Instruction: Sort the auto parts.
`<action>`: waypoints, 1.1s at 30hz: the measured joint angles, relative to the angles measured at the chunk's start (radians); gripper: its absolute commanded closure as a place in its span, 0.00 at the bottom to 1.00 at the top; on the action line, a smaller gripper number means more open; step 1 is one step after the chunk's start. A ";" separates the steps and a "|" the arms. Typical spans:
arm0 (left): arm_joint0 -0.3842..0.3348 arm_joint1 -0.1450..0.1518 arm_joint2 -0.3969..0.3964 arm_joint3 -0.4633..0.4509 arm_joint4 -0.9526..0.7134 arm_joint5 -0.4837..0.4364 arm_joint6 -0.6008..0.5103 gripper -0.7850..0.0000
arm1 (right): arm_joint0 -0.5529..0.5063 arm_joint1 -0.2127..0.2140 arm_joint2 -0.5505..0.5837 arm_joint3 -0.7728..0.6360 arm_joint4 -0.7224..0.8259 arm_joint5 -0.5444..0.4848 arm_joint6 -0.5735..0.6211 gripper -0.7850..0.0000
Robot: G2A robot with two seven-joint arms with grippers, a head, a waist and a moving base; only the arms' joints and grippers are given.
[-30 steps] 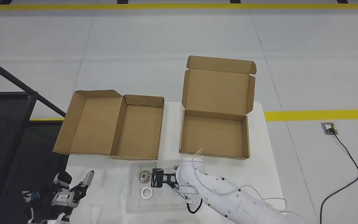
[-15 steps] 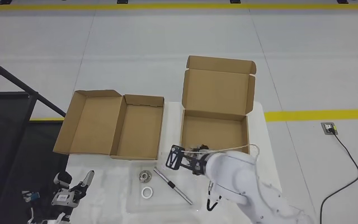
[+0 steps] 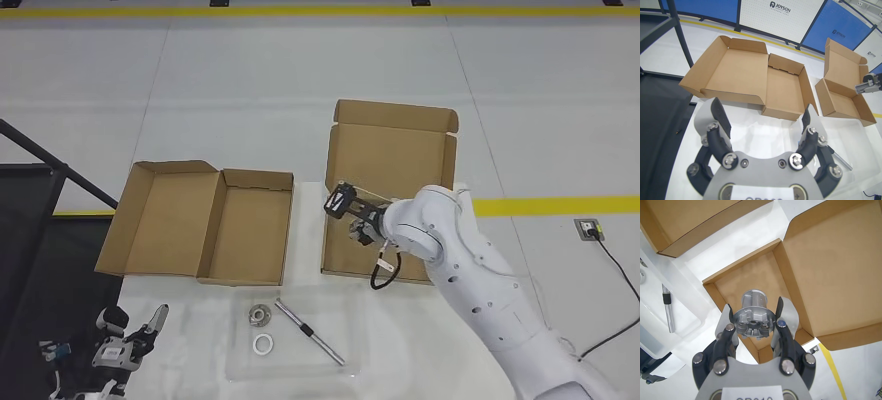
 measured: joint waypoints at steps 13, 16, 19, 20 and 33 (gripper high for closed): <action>0.000 0.000 0.000 0.000 0.000 0.000 0.000 0.00 | -0.006 -0.005 -0.014 0.025 -0.003 0.009 -0.026 1.00; 0.000 0.000 0.000 0.000 0.000 0.000 0.000 0.00 | 0.037 -0.024 -0.051 0.096 0.019 0.010 -0.044 1.00; 0.000 0.000 0.000 0.000 0.000 0.000 0.000 0.00 | 0.100 -0.054 -0.104 0.215 0.050 0.010 -0.063 1.00; 0.000 0.000 0.000 0.000 0.000 0.000 0.000 0.00 | 0.127 -0.070 -0.128 0.266 0.061 0.017 -0.068 1.00; 0.000 0.000 0.000 0.000 0.000 0.000 0.000 0.00 | 0.336 -0.224 -0.279 0.800 0.181 -0.073 -0.203 1.00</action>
